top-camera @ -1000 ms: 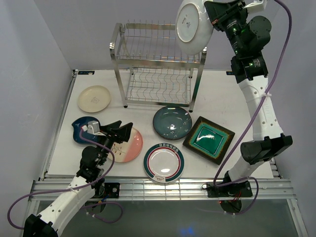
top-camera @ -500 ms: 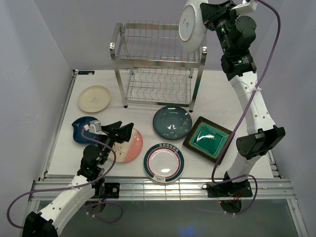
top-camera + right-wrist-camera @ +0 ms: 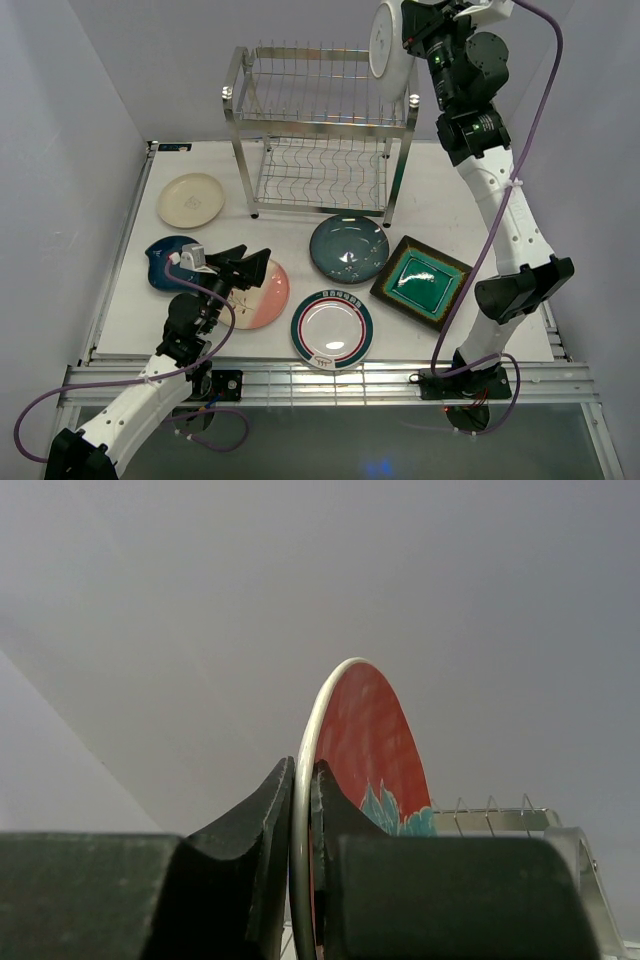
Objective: Load the plates into the dish rack
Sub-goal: Insert the plate into the dish rack.
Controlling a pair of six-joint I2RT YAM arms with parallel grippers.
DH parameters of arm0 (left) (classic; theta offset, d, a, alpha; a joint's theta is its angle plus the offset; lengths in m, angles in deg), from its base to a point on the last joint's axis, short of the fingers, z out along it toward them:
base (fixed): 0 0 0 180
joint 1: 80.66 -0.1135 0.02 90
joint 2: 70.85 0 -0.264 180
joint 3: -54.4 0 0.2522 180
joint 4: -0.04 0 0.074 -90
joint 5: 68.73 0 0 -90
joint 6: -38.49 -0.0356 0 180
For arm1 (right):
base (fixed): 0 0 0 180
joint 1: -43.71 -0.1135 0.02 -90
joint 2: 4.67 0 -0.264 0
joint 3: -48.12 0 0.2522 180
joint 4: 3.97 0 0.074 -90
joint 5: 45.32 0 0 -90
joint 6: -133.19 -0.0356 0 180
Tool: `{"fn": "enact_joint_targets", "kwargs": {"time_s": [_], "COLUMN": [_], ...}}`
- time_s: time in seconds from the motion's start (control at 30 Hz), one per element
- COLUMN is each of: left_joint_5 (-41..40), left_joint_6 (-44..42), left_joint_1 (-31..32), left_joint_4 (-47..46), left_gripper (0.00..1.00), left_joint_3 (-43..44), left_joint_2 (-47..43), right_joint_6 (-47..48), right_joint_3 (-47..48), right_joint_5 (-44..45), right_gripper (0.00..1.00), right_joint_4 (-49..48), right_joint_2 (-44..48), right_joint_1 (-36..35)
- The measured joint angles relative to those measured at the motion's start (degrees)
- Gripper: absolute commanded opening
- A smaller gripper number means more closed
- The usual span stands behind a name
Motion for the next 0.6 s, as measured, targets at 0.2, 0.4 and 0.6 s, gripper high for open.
{"fn": "enact_joint_targets", "kwargs": {"time_s": [0.2, 0.4, 0.6], "left_joint_5": [0.00, 0.00, 0.00], "left_joint_6": [0.02, 0.02, 0.02], "left_joint_1": [0.00, 0.00, 0.00], "left_joint_4": [-0.07, -0.37, -0.90], "left_gripper": [0.97, 0.97, 0.97], "left_joint_3": [0.00, 0.00, 0.00], "left_joint_2": [0.39, 0.59, 0.61], "right_joint_6": [1.92, 4.00, 4.35], "right_joint_3": [-0.72, -2.40, -3.37], "right_joint_5": [3.04, 6.78, 7.87], "right_gripper": [0.08, 0.08, 0.08], "right_joint_4": [-0.04, 0.02, -0.02], "right_joint_2": [0.37, 0.74, 1.11], "right_joint_1": [-1.31, -1.40, -1.53]}}
